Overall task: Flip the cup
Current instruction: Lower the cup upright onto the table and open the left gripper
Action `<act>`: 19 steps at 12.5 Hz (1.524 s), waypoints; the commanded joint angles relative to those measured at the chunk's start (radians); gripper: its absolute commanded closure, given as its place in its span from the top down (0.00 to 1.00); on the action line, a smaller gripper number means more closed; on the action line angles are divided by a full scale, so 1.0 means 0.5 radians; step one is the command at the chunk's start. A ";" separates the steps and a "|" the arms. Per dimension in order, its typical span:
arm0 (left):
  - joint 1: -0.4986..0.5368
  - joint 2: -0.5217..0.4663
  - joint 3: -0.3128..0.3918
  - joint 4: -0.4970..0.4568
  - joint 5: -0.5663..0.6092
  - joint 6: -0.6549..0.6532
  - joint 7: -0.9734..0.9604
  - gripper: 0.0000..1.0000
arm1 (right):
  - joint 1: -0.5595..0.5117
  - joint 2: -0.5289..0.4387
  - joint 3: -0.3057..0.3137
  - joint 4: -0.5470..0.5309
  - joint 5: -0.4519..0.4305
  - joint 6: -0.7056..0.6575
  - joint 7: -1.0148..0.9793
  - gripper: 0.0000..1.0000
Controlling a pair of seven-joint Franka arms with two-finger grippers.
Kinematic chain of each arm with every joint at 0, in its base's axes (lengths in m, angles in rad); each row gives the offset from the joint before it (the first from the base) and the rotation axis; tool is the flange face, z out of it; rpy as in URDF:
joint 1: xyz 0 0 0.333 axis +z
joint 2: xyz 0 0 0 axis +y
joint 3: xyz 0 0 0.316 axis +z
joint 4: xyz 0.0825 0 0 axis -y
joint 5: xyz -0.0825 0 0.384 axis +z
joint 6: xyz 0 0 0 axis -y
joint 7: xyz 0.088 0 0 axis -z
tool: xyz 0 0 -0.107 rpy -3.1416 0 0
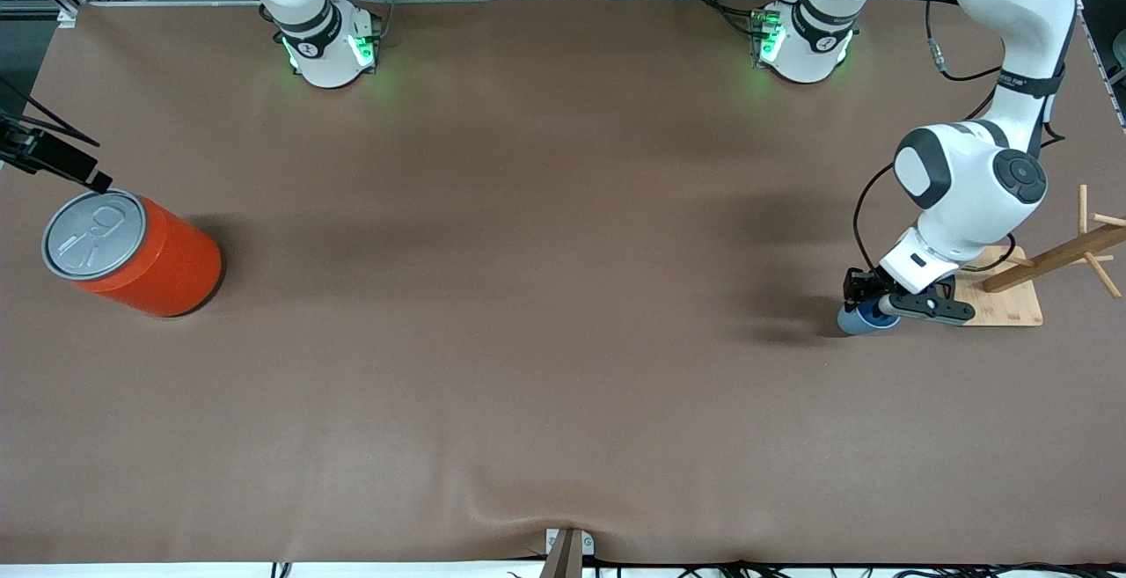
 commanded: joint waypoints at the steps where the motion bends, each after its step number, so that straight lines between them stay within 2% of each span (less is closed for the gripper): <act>1: 0.029 -0.043 0.001 0.296 0.034 -0.555 -0.037 1.00 | 0.014 -0.032 -0.001 -0.025 0.022 -0.013 -0.069 1.00; 3: 0.029 -0.058 0.010 0.453 0.034 -0.838 -0.061 1.00 | 0.011 -0.032 -0.004 -0.028 -0.027 -0.028 -0.387 1.00; 6: 0.005 -0.061 0.010 0.686 0.043 -1.151 -0.134 1.00 | 0.011 -0.032 -0.004 -0.031 -0.058 -0.049 -0.459 1.00; 10: -0.127 -0.074 -0.060 0.892 0.340 -1.379 -0.606 1.00 | 0.015 -0.032 -0.001 -0.031 -0.080 -0.068 -0.456 1.00; 12: -0.179 -0.071 -0.091 1.042 0.441 -1.572 -0.736 1.00 | 0.015 -0.032 -0.004 -0.031 -0.080 -0.068 -0.456 1.00; 16: -0.207 -0.217 -0.106 1.144 0.487 -1.848 -0.847 1.00 | 0.011 -0.032 -0.004 -0.028 -0.080 -0.068 -0.456 1.00; 19: -0.204 -0.316 -0.116 1.260 0.659 -2.035 -0.834 1.00 | 0.015 -0.032 -0.001 -0.028 -0.080 -0.068 -0.456 1.00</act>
